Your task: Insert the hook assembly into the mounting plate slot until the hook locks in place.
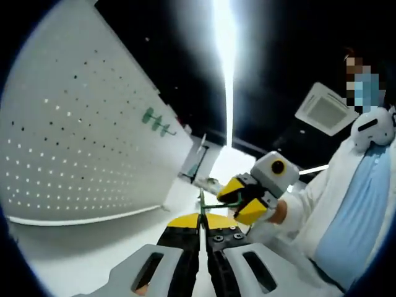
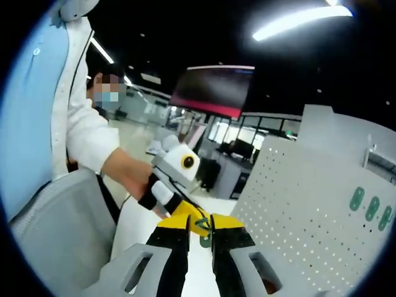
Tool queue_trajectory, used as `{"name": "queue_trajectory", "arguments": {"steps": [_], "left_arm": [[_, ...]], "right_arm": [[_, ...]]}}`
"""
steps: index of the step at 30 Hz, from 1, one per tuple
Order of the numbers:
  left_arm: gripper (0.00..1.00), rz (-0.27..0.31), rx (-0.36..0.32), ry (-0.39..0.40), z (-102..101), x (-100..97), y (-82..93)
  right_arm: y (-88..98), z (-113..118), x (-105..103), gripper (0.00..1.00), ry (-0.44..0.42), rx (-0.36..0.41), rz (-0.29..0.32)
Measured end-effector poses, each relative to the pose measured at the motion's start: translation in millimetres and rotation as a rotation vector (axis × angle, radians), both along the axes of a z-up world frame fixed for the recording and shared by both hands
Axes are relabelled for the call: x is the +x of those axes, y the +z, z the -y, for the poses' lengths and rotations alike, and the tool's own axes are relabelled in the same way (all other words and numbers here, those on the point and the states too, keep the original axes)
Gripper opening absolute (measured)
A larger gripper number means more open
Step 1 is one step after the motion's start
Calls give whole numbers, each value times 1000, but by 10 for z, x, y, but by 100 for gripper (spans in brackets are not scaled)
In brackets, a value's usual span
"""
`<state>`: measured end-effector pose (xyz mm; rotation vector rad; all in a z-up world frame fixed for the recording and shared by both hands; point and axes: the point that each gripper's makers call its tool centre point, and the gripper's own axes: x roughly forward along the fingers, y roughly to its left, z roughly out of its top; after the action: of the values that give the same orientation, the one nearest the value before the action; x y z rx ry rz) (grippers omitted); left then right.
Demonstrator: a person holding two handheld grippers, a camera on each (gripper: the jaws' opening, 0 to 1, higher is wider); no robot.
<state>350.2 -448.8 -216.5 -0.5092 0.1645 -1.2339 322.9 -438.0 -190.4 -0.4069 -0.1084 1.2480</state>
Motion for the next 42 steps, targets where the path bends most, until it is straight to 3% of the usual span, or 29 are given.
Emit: {"name": "queue_trajectory", "arguments": {"steps": [9, 19, 21, 22, 23, 27, 28, 29, 33, 39, 42], "left_arm": [[1, 8, -66, 0, -26, 10, 86], [1, 15, -95, 14, -63, 53, 133], [1, 20, -86, 44, -80, 88, 138], [1, 27, -75, 66, -86, 104, 153], [1, 34, -69, 75, -88, 111, 158], [1, 73, 3, 162, -106, 212, 157], [1, 72, 0, 164, -97, 209, 177], [1, 89, 19, 211, -116, 260, 195], [1, 117, 46, 270, -92, 317, 277], [1, 135, 69, 355, -89, 405, 367], [1, 137, 64, 359, -31, 425, 381]], "right_arm": [[170, 64, 5, 8, 11, 128, -134], [274, 88, -18, 7, 22, 207, -228], [263, 112, 14, 9, -14, 211, -271], [232, 140, 82, 11, -74, 197, -279], [190, 172, 140, 12, -124, 162, -256], [190, 147, 167, 15, -169, 168, -271], [169, 182, 226, 15, -219, 160, -274], [177, 171, 237, 15, -225, 163, -277], [239, 255, 422, 14, -361, 203, -279], [294, 279, 533, 12, -441, 250, -308], [260, 264, 614, 11, -476, 255, -326]]}}
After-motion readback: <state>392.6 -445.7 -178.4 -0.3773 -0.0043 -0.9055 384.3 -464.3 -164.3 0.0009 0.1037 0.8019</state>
